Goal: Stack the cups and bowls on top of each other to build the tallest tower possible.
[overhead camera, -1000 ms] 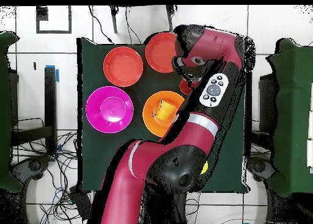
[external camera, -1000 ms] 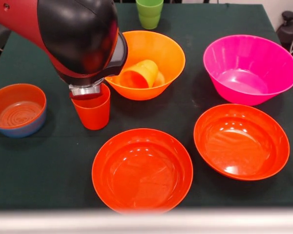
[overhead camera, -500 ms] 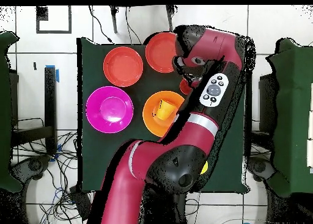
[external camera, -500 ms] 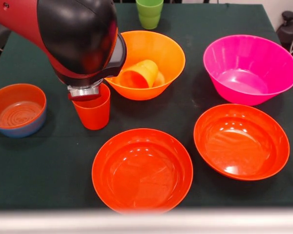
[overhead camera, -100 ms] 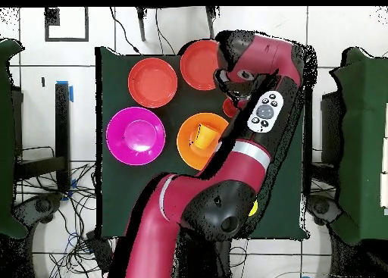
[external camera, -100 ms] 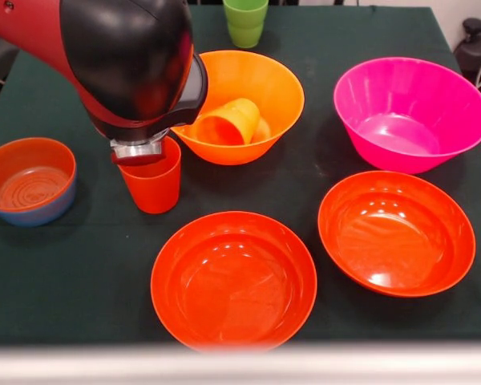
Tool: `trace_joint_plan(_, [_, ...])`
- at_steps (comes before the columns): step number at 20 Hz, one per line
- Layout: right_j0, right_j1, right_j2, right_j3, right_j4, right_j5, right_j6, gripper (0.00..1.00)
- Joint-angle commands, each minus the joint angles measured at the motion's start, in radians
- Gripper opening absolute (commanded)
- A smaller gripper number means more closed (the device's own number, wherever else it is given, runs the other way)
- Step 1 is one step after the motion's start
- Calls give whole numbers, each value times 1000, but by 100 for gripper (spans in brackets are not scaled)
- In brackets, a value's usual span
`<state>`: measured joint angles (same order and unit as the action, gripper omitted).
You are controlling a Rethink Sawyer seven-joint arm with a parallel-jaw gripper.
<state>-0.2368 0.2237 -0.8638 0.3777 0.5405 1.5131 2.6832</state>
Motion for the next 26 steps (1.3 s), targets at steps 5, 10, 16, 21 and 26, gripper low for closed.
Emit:
trace_joint_plan(5, [13,19,50,77,-65,-2,53,100])
trace_joint_plan(10, [18,5,44,94,-80,29,28,100])
trace_joint_plan(16, [15,6,49,92,-73,44,24,100])
trace_joint_plan(21, [7,27,49,79,-71,30,28,100])
trace_joint_plan(26, [2,54,57,74,-67,-4,37,100])
